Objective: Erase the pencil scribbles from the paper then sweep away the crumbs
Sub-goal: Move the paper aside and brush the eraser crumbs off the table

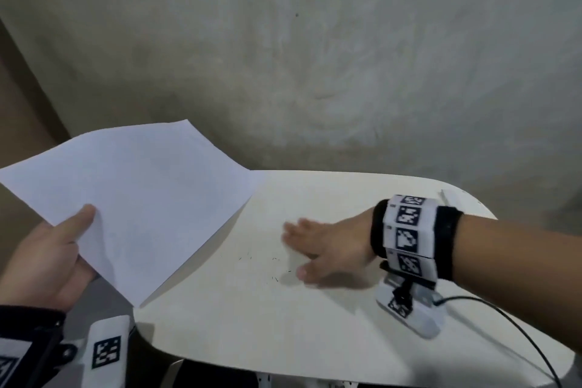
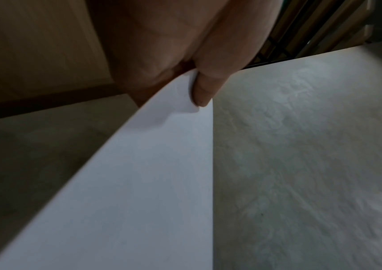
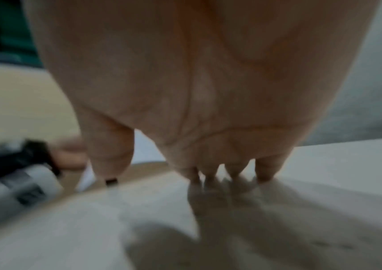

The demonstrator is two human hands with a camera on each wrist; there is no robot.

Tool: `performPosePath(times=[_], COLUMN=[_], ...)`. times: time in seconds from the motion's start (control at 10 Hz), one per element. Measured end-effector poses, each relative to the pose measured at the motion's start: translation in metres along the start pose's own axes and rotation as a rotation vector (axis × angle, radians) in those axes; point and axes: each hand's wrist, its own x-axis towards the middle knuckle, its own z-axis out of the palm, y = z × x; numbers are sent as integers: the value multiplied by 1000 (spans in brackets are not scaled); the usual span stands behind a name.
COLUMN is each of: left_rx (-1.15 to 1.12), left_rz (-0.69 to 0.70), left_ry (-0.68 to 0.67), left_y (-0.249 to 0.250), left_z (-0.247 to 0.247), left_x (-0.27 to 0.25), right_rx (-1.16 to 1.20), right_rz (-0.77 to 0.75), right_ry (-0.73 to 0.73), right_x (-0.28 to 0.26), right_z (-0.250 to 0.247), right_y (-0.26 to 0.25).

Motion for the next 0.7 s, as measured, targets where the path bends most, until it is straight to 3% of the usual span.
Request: performPosePath(times=[0.1,0.2,0.3,0.4,0.5,0.6,0.7], left_rx=[134,202,372,543,742,957,1197], left_rz=[-27,25,132,240,247,228,234], left_ry=[-71,-62,-58,-95,-159,-183,-142], left_y=[8,26,55,80,96,98,94], left_z=[8,27,55,84,110,130,144], left_x=[-1,4,14,19,26,36,45], right_rx=[285,245,7,-7,-20,226,72], right_rz=[-65,265,624,485,98,5,282], right_ry=[152,329,159,164,47,85,292], right_x=[-34,-54,-43,-17,-22,-29,-32], right_z=[-3,-6,-3,20,27,1,-10], right_y=[14,66,90,46,-6,4,33])
